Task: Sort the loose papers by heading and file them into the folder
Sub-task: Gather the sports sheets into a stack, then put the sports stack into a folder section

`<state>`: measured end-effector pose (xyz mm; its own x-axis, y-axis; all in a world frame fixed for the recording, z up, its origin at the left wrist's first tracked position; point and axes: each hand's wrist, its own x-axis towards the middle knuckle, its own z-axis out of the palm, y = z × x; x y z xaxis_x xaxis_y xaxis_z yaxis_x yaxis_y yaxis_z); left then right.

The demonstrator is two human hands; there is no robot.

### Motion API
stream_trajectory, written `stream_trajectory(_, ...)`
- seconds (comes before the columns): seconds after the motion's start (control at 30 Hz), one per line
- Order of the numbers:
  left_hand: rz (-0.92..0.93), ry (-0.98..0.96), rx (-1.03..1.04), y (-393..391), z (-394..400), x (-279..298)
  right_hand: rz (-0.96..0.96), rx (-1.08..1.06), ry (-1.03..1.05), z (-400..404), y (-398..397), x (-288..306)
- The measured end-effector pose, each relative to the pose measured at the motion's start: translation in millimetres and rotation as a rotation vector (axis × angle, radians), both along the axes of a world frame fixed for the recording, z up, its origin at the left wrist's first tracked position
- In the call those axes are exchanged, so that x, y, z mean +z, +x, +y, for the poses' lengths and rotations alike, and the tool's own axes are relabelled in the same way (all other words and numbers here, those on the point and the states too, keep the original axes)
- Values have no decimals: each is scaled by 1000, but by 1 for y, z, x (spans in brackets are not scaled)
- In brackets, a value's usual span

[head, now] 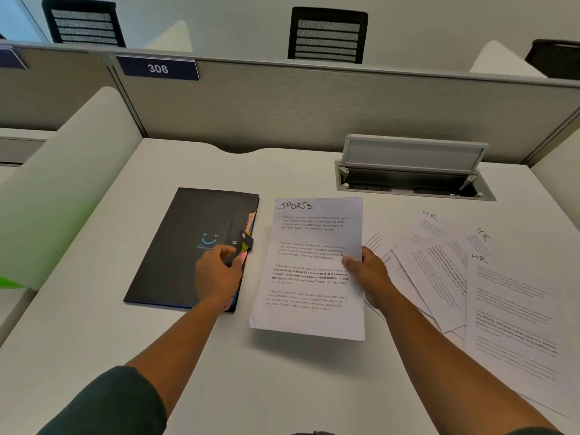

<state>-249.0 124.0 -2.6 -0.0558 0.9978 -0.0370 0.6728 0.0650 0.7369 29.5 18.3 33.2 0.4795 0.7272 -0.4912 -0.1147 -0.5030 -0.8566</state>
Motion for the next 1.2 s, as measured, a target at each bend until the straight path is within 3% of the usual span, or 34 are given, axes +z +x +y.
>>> stream_trajectory(0.13,324,-19,-58,-9,10,-8,-17,-1,-12,6,-6,-4)
stream_trajectory(0.33,582,-129,-145,-13,15,-4,-35,10,-14,18,-13,-1)
stream_trajectory(0.43,560,-172,-193,-13,17,1,-45,1,-5,25,-17,-1)
stream_trajectory(0.7,651,-27,-299,-15,17,24,-45,-24,19,39,-23,0)
stream_trajectory(1.2,522,66,-306,-32,12,53,-151,-23,79,63,-57,17)
